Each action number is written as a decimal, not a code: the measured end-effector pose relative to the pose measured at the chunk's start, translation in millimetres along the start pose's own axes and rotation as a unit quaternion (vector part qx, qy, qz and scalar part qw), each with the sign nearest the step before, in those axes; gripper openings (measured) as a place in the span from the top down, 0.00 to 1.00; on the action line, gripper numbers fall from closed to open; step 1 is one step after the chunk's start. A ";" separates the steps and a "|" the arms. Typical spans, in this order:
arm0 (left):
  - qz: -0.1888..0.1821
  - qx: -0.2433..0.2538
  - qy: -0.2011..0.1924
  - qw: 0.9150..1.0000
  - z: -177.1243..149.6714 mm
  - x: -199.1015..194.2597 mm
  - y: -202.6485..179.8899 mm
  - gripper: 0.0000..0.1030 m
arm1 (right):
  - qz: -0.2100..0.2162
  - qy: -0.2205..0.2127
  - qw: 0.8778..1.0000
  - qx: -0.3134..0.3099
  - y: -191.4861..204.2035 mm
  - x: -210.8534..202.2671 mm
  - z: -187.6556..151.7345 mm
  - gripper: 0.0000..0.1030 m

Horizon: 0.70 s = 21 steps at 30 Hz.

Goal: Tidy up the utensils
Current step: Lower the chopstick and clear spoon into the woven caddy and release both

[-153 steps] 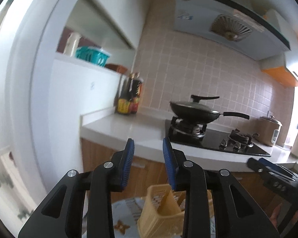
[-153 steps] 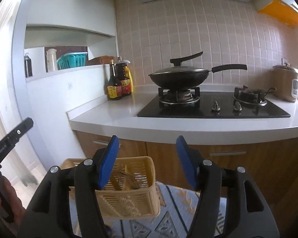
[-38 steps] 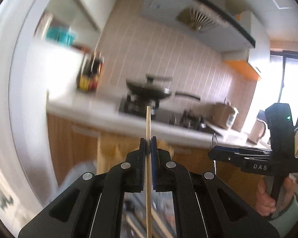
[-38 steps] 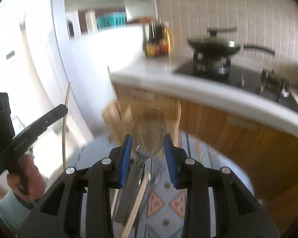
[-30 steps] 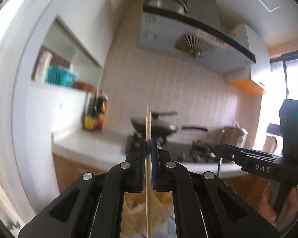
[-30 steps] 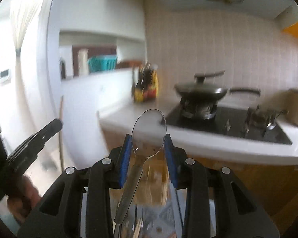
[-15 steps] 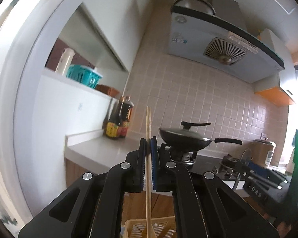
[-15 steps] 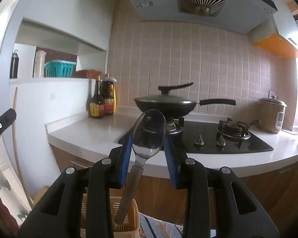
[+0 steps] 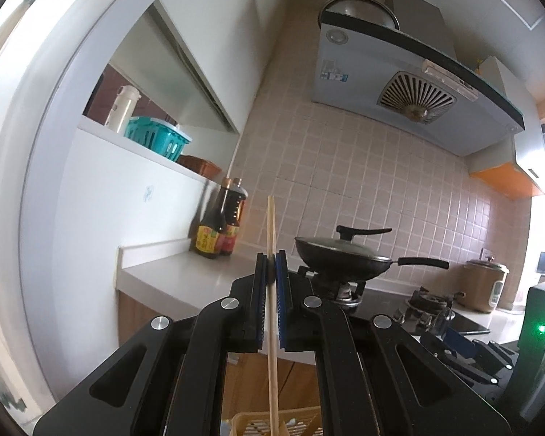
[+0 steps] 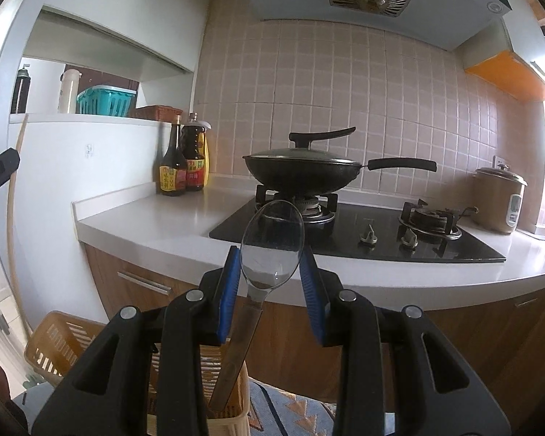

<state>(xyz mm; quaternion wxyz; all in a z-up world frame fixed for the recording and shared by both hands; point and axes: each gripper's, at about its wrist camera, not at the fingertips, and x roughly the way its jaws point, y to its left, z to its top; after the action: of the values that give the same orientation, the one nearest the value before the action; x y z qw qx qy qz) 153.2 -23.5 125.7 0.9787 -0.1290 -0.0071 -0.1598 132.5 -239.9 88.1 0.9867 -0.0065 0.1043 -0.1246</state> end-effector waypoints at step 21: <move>-0.035 -0.022 0.089 0.995 -19.6 -33.8 26.7 0.78 | 0.051 0.043 0.998 0.006 -19.8 -41.5 -5.7 0.52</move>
<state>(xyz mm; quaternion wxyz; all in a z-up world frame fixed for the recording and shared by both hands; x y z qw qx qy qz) 129.0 6.5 98.2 0.9662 -0.1351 0.0787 -0.2048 87.2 -248.8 91.7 0.9865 0.0105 0.1456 -0.0747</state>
